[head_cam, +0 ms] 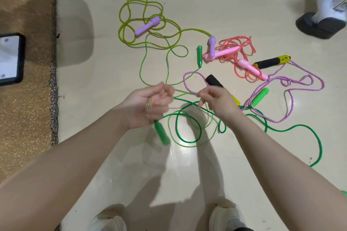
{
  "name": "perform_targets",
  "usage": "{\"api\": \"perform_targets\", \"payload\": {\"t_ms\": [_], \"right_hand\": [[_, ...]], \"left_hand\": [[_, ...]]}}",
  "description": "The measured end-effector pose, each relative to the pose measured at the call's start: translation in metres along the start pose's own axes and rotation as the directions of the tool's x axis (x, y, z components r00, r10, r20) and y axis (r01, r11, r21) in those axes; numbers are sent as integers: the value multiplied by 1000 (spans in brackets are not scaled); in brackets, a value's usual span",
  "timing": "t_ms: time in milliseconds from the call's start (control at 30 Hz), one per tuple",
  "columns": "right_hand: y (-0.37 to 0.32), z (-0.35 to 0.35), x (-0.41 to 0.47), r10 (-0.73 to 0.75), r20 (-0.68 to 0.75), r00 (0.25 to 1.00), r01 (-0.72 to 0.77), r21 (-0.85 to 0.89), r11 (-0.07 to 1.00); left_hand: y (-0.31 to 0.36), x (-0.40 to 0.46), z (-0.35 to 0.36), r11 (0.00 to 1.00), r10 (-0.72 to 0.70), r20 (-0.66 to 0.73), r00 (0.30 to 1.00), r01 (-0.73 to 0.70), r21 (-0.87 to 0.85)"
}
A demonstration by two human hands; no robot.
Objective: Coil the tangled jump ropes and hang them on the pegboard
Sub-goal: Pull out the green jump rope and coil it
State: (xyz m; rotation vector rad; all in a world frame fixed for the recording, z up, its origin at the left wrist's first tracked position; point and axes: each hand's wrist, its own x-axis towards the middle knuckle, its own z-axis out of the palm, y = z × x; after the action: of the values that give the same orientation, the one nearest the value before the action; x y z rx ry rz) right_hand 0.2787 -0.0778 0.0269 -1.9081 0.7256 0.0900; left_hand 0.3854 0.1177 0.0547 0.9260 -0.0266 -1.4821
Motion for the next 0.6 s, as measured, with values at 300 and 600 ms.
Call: {"api": "perform_targets", "payload": {"t_ms": [300,600], "right_hand": [[-52,26,-38,-10,781,625,405,-314,859],[-50,10,-11,-157,65,985,144,165,976]], "left_hand": [[-18,12,-33,971,202,-420,885,-238,-33],[-10,5,11,912,-263,115,958,208,352]]}}
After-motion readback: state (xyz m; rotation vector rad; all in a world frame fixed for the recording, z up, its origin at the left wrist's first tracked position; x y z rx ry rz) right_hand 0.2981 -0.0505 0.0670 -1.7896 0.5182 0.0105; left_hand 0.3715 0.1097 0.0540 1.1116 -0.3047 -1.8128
